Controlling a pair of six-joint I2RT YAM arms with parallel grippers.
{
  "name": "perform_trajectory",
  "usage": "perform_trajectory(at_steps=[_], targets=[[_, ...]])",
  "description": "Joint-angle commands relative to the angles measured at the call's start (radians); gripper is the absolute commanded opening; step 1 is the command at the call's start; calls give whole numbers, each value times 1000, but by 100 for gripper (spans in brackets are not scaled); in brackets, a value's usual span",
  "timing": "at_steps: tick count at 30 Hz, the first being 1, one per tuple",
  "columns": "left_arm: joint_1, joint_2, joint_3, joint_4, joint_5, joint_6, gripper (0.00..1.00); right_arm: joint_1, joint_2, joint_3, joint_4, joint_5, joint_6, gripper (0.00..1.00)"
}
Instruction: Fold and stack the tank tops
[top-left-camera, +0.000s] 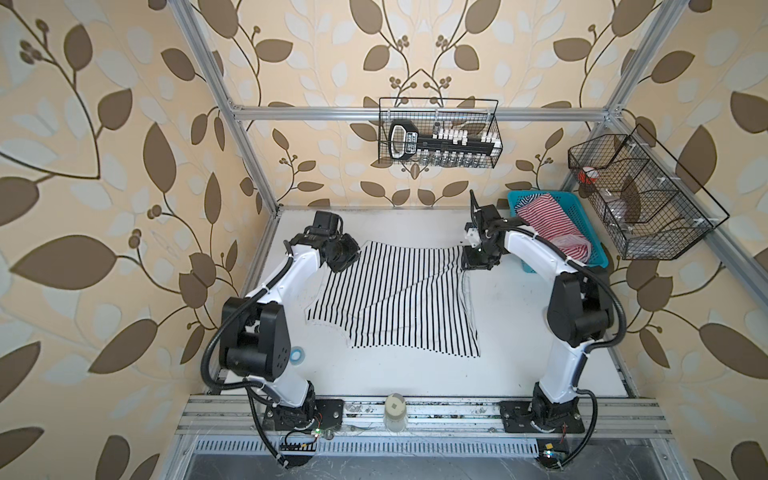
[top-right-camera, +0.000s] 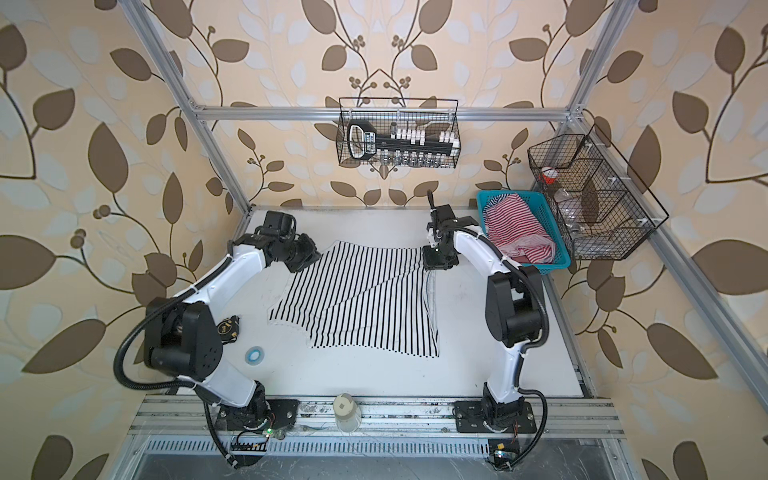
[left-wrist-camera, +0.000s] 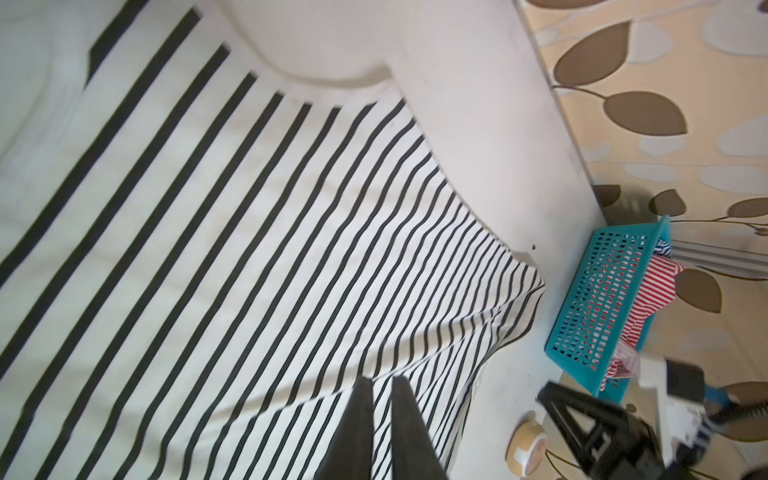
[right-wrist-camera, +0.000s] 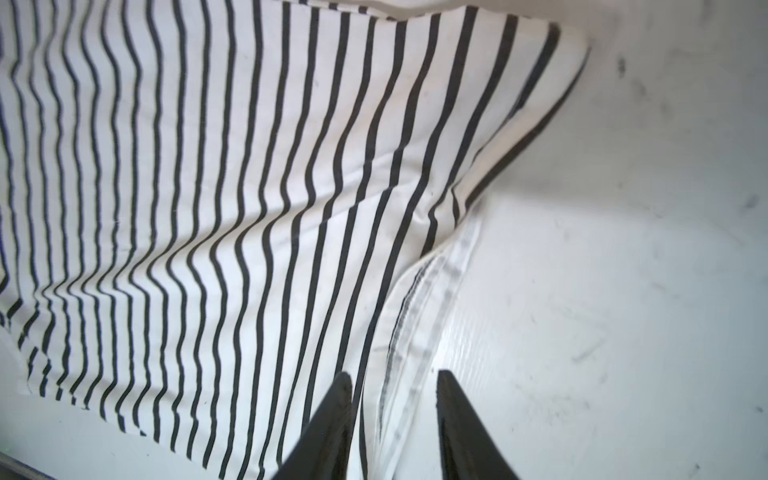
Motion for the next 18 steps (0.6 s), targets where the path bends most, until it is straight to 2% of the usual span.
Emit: perform_trajectory(at_steps=[1, 5, 11, 18], targets=[[-13, 158, 126, -68, 53, 109, 5, 42, -46, -147, 60, 79, 41, 36], [-19, 313, 261, -67, 91, 145, 2, 116, -92, -259, 94, 144, 73, 36], [-27, 491, 435, -77, 122, 182, 2, 193, -74, -309, 99, 223, 102, 37], [-27, 605, 500, -58, 131, 183, 2, 210, -28, -331, 95, 286, 127, 39]])
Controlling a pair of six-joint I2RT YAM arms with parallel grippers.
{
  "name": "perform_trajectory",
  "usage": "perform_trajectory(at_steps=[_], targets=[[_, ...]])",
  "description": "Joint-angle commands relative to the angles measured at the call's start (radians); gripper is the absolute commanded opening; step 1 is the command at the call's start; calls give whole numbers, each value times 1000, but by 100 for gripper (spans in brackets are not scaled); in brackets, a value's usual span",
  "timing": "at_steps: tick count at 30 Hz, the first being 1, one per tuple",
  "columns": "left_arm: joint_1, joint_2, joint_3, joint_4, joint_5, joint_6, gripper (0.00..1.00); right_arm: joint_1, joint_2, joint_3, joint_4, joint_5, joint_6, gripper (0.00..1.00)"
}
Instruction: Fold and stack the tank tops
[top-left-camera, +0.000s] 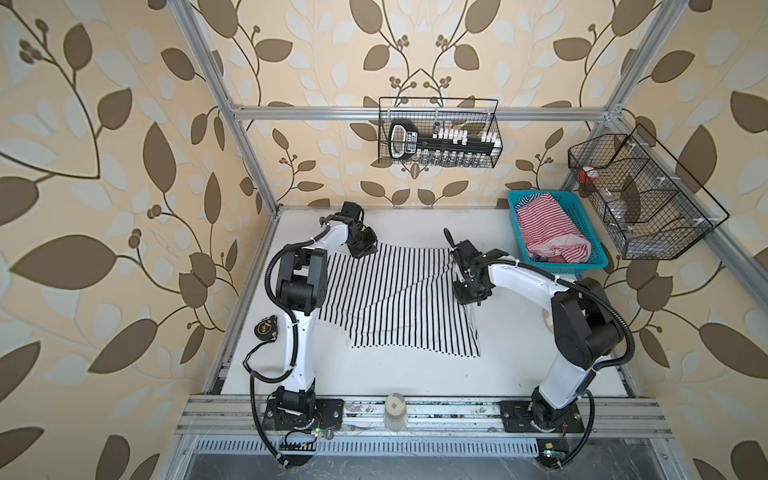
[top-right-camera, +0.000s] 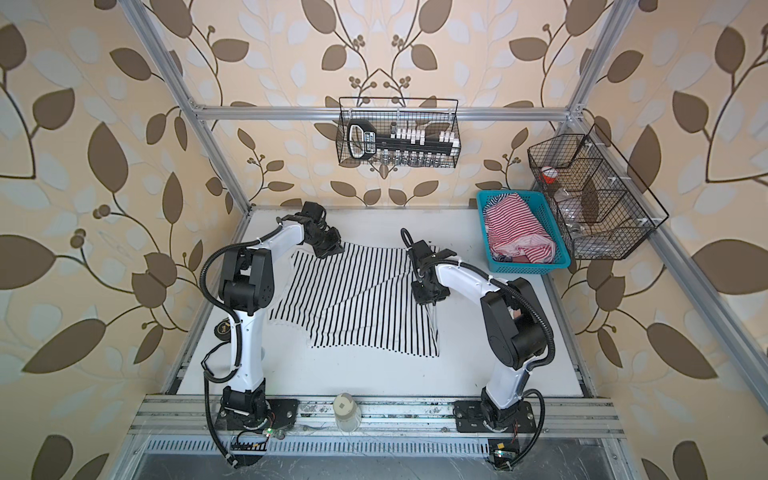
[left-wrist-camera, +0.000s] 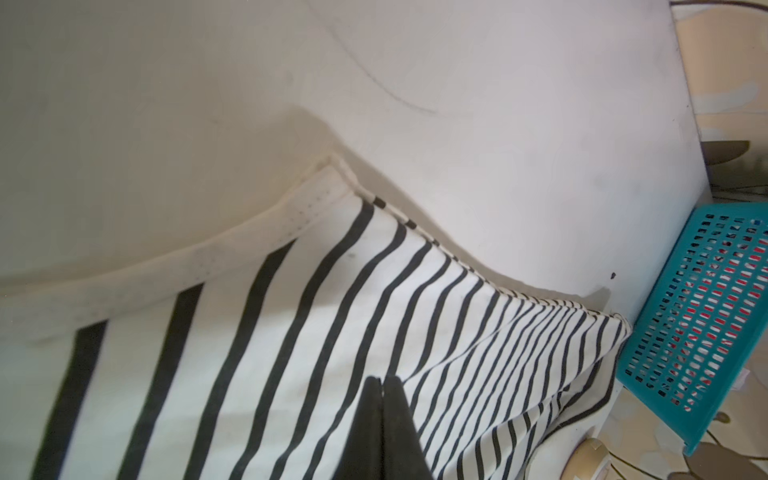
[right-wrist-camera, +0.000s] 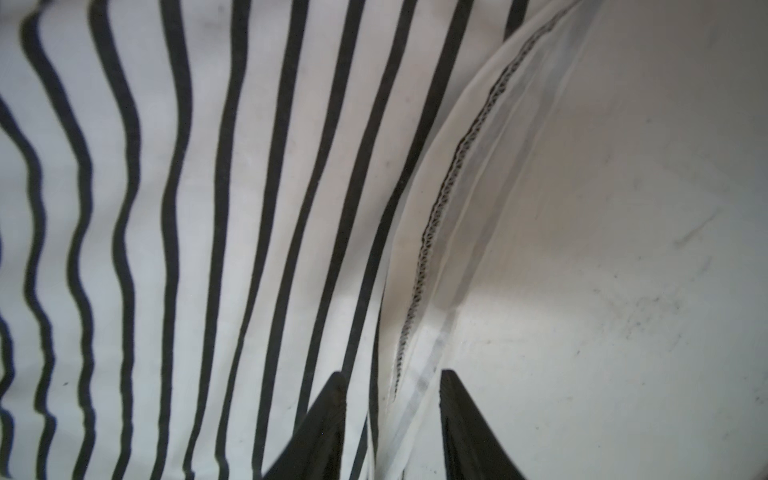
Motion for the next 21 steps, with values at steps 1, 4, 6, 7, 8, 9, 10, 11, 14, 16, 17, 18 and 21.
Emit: perform_trajectory(at_steps=[1, 4, 6, 7, 8, 9, 10, 11, 14, 16, 17, 18, 21], targets=[[-8, 34, 39, -5, 24, 22, 2, 5, 38, -29, 1, 55, 18, 39], [-8, 65, 46, 0, 22, 19, 2, 8, 53, -34, 2, 64, 24, 39], [-8, 82, 54, -8, 7, 19, 2, 7, 60, -35, -2, 82, 32, 39], [-8, 88, 58, -10, -2, 19, 1, 7, 64, -35, -4, 92, 35, 38], [-6, 95, 61, -13, -10, 17, 1, 7, 67, -37, -4, 98, 38, 38], [-6, 99, 63, -16, -15, 17, 1, 4, 69, -41, -3, 101, 41, 38], [-4, 103, 66, -19, -23, 14, 1, 1, 71, -43, -3, 100, 45, 37], [-3, 106, 66, -21, -30, 12, 1, -3, 73, -48, -2, 100, 51, 36], [3, 104, 64, -31, -58, 8, 0, -11, 71, -62, -1, 105, 71, 32], [10, 100, 60, -36, -78, 5, 0, -16, 64, -74, 5, 105, 83, 32], [14, 99, 57, -38, -86, 5, 0, -19, 61, -82, 9, 101, 86, 32], [19, 98, 54, -39, -91, 0, 0, -23, 60, -88, 14, 97, 89, 32], [34, 94, 41, -37, -100, -8, 0, -39, 59, -105, 19, 91, 102, 32]])
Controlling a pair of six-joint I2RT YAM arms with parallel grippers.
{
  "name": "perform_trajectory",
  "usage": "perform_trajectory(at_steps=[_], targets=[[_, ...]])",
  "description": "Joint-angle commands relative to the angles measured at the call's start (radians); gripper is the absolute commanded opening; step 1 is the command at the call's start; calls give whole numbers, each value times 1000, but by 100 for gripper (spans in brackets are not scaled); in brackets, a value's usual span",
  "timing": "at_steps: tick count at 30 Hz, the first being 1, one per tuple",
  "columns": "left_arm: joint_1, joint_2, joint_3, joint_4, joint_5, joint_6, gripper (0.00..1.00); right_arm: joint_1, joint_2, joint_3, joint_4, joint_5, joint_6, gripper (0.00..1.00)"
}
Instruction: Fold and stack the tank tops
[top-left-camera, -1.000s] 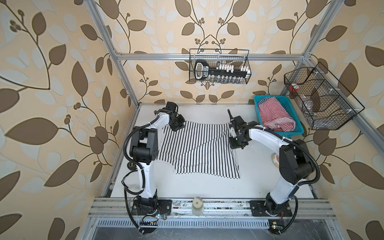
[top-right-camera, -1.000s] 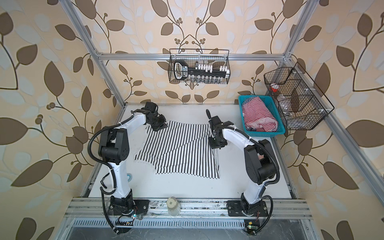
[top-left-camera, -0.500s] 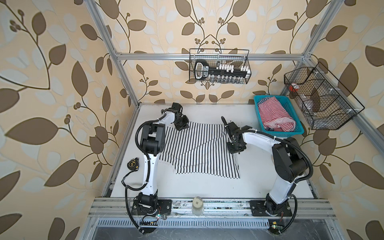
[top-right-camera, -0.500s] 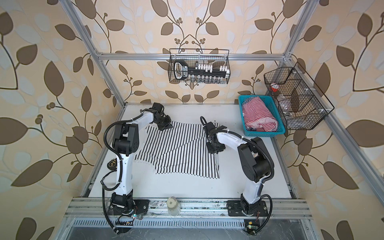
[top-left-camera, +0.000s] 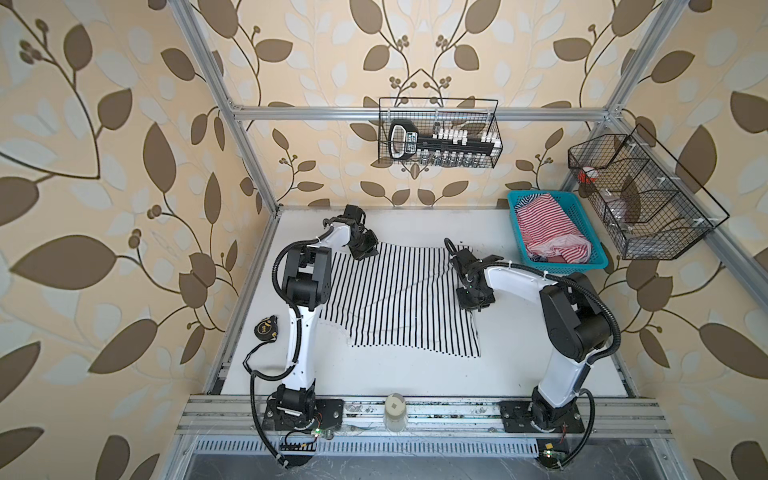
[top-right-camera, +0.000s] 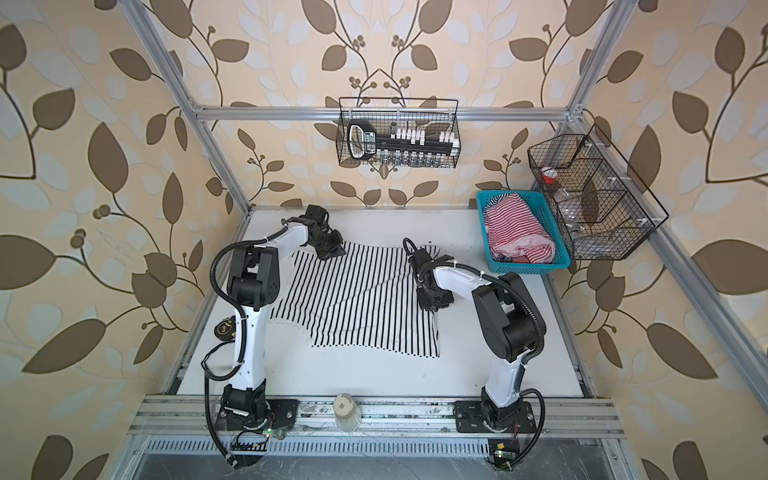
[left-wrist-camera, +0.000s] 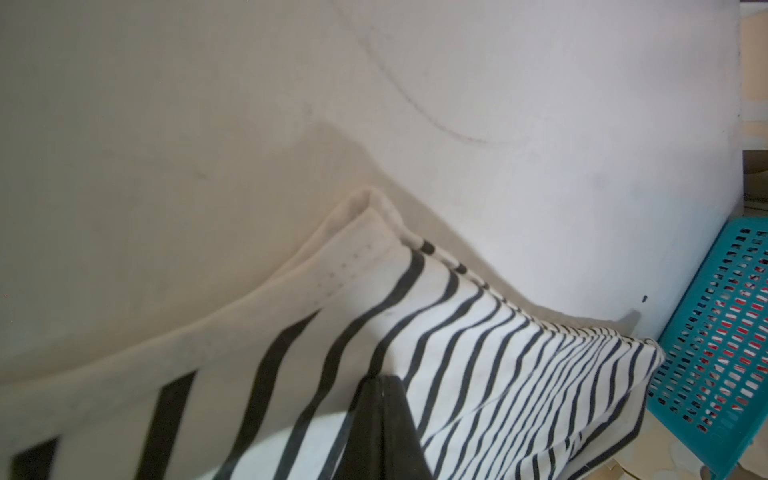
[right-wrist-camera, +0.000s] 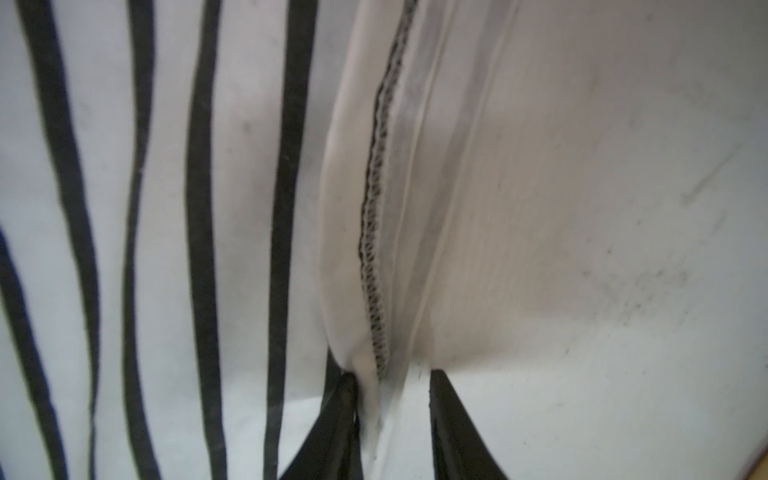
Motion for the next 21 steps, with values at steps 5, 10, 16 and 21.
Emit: perform_trajectory(at_steps=[5, 10, 16, 21], targets=[[44, 7, -33, -38, -111, -16, 0, -65, -11, -73, 18, -36, 42, 32], [52, 4, -47, -31, -115, -20, 0, -121, -50, -93, 56, -110, 52, 34], [52, -17, -58, -32, -110, -23, 0, -195, -54, -78, 65, -167, 45, 34], [52, -53, -85, -43, -124, -25, 0, -249, -72, -43, 50, -193, 31, 35]])
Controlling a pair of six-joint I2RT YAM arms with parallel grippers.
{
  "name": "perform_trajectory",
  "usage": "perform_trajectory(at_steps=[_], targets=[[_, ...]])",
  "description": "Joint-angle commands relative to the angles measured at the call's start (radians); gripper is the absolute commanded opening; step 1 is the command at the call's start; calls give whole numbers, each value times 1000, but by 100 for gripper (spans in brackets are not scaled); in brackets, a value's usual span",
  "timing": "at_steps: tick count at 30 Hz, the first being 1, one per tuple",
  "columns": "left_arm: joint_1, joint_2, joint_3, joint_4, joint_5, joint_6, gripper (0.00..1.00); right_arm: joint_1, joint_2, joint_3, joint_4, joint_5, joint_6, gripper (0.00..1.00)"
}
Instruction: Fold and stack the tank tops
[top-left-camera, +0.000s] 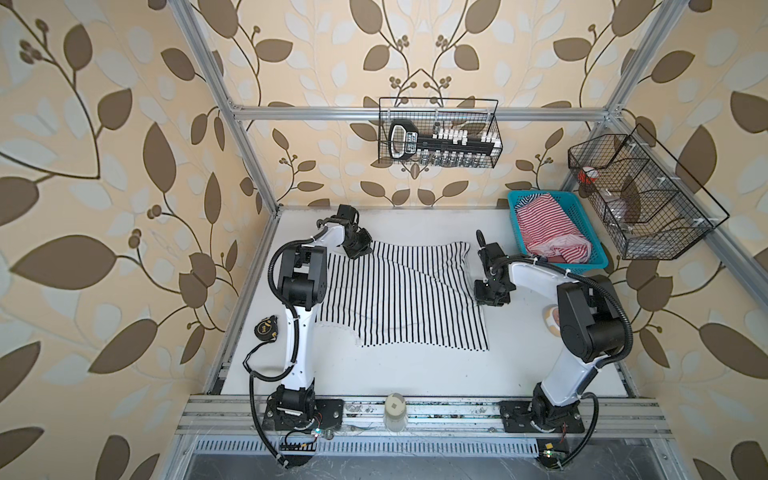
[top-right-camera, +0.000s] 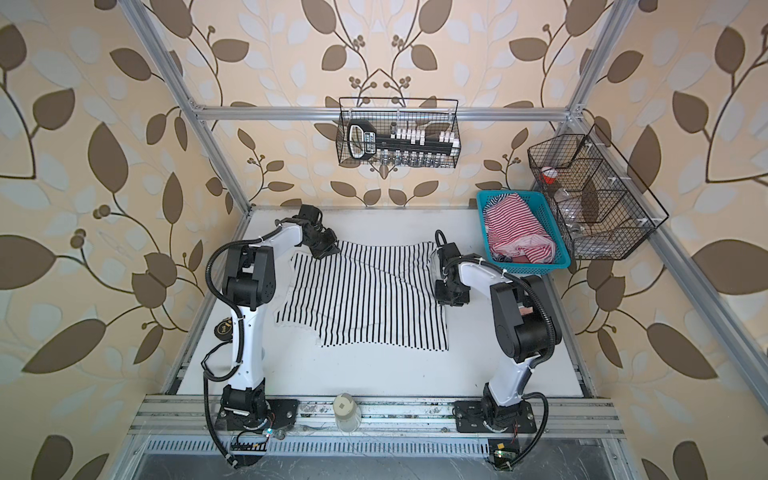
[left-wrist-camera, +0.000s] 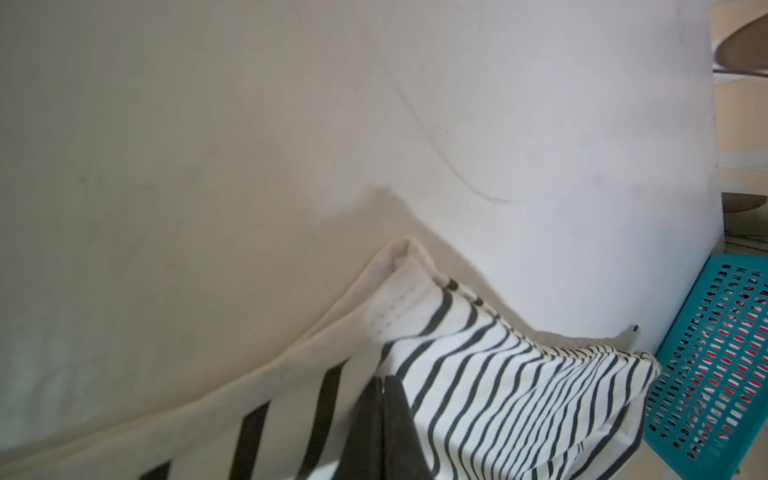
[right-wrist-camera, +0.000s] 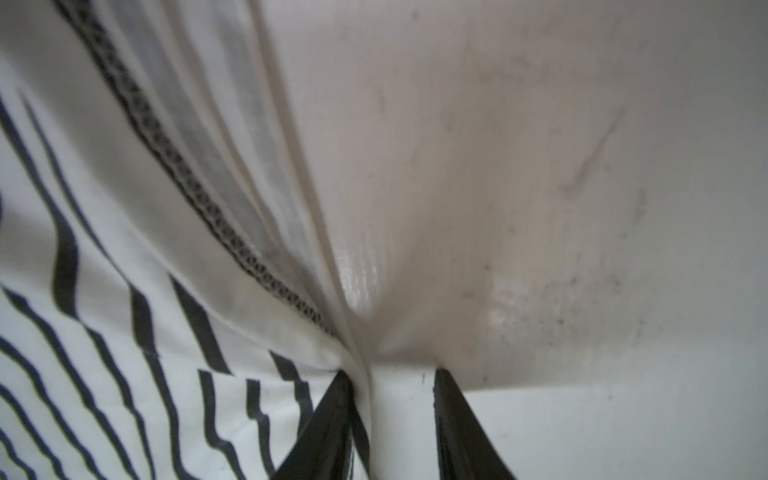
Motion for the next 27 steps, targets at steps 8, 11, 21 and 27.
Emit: perform_trajectory(at_steps=[8, 11, 21, 27], targets=[[5, -121, -71, -64, -48, -34, 0, -19, -41, 171, -68, -9, -12, 36], [-10, -144, -37, -70, -32, -31, 3, 22, -33, 249, -60, -14, -22, 36], [-38, -18, 183, -127, 5, 2, 4, 88, 205, 537, -94, -134, -72, 24], [-37, 117, 337, -139, 31, 17, 4, 82, 367, 681, -139, -182, -96, 22]])
